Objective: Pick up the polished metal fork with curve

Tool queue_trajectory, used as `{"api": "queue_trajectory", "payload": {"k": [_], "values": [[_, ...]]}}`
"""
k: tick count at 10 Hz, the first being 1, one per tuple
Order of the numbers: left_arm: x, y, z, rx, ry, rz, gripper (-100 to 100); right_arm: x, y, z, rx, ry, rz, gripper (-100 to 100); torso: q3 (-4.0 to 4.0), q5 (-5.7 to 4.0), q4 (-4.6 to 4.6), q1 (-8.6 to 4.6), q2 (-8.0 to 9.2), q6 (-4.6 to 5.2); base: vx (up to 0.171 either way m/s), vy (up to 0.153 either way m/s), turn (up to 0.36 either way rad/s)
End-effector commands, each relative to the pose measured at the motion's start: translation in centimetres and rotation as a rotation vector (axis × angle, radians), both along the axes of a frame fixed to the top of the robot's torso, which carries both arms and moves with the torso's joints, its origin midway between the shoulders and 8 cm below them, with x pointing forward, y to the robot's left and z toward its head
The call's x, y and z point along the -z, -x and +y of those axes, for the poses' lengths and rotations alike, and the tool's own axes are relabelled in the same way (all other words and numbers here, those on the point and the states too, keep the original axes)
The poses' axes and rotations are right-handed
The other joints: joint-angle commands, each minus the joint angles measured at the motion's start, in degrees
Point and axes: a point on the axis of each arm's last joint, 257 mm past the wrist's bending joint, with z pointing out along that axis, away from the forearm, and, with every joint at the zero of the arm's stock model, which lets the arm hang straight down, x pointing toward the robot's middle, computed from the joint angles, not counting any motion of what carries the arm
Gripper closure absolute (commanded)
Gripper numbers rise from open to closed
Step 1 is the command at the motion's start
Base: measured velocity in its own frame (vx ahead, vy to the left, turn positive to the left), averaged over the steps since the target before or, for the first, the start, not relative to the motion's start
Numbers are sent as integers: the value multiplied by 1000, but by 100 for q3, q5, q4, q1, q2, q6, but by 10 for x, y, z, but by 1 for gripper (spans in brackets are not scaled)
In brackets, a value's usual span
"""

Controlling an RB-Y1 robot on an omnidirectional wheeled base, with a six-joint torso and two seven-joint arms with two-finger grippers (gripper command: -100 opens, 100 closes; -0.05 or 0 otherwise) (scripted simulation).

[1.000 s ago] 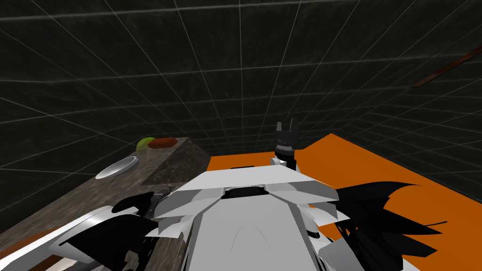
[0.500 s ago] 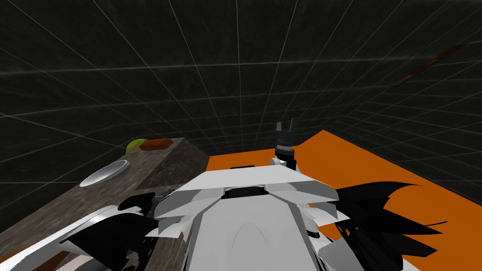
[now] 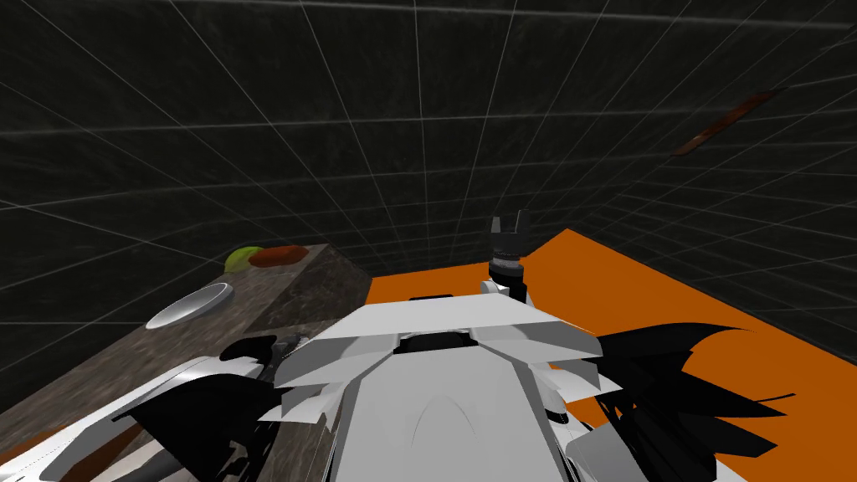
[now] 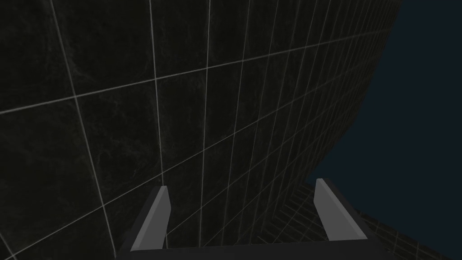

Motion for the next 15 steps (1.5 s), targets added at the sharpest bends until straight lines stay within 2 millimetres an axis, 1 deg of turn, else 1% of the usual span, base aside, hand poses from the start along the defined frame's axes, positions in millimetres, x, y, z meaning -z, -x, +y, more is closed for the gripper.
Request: {"api": "queue_trajectory", "payload": {"k": [1, 2, 3, 4, 6, 7, 8, 9, 11, 12, 13, 14, 15], "values": [[4, -1, 11, -2, -12, 15, -100, 0, 0, 0, 0, 0, 0, 0, 0, 0, 0, 0, 0, 0, -160, -63, -131], [3, -10, 19, -10, -25, -2, -100, 0, 0, 0, 0, 0, 0, 0, 10, 9, 3, 0, 14, -12, -110, 1, 27], [2, -18, 29, -22, -40, -19, -100, 0, 0, 0, 0, 0, 0, 0, 8, 13, 2, 28, 11, -20, -45, 18, 26], [1, -18, 39, -40, -55, -21, -100, 0, 0, 0, 0, 0, 0, 0, -1, 16, -2, 40, -5, -19, 2, 9, 21], [-2, -41, 42, -32, -59, -62, -100, 0, 0, 0, 0, 0, 0, 0, -16, 17, -8, 38, -30, -18, 2, 2, 8], [15, -21, 38, -36, -41, 4, -100, 0, 0, 0, 0, 0, 0, 0, -17, 16, -9, 36, -32, -18, -91, -81, -268], [15, -26, 47, -41, -53, 0, -100, 0, 0, 0, 0, 0, 0, 0, -5, 31, -4, 12, -8, -9, -120, -49, -140], [13, -34, 57, -58, -68, -16, -100, 0, 0, 0, 0, 0, 0, 0, 3, 58, 0, 27, 3, -14, -94, -1, 27], [10, -45, 74, -88, -92, -40, -100, 0, 0, 0, 0, 0, 0, 0, -2, 66, -2, 54, -7, -16, -35, 1, 14], [8, -59, 74, -81, -91, -63, -100, 0, 0, 0, 0, 0, 0, 0, -11, 66, -6, 56, -24, -16, 4, 4, 15], [7, -65, 73, -77, -90, -74, -100, 0, 0, 0, 0, 0, 0, 0, -17, 66, -8, 56, -32, -15, 0, 0, 0], [25, -42, 69, -78, -70, 0, -100, 0, 0, 0, 0, 0, 0, 0, -19, 66, -9, 56, -35, -15, -69, -68, -225], [26, -47, 75, -85, -77, -1, -100, 0, 0, 0, 0, 0, 0, 0, -10, 83, -5, 34, -18, -5, -165, -58, -147]]}}
